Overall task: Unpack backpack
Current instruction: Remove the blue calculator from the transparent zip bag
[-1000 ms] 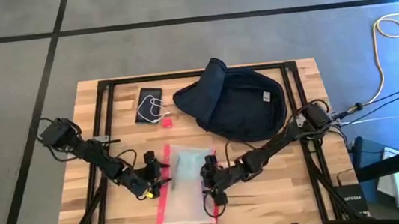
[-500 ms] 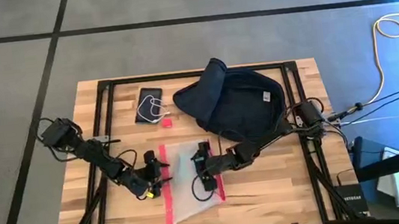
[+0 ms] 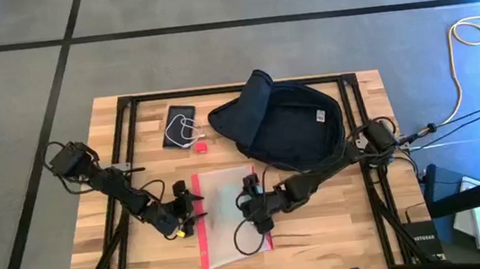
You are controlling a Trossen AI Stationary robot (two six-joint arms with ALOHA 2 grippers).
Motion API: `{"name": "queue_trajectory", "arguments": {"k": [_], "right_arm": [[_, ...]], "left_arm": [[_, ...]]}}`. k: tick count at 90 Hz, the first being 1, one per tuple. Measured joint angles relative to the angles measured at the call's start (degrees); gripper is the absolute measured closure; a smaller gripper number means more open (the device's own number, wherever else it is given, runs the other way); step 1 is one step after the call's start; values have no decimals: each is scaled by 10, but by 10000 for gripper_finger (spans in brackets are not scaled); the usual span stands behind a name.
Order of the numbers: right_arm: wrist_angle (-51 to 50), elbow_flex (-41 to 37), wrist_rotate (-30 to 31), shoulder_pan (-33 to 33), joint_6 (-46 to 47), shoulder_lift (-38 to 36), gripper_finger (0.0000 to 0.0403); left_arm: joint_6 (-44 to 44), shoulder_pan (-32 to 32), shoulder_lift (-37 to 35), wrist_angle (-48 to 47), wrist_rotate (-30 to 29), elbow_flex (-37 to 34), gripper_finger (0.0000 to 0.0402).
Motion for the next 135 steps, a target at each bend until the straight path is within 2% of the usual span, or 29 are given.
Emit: {"name": "queue_trajectory", "arguments": {"k": [9,31,47,72,95,116,125,135], "right_arm": [[-69,1,31,12,-3,-6,127],[-136,0,67,48,-10,-24,127],[-200,-1,64,53,59,-34,127],[-226,-32,60,65,128,-57,127],[-333,-36,33,104,214,-77,127],[-359,-34,72,145,291,-96,127],[-383,-35,77,143,346,-98,127],[-364,-35,78,142,352,-91,127]], "left_arm": [[1,0,6,2,2,0,163],[-14,-1,18,4,0,0,163],[-14,-1,18,1,0,0,163],[-15,-1,18,1,0,0,163],[-14,-1,18,1,-1,0,163],[-11,-1,18,2,-3,0,163],[-11,-1,18,3,-4,0,163],[-8,-2,18,4,-10,0,163]]}}
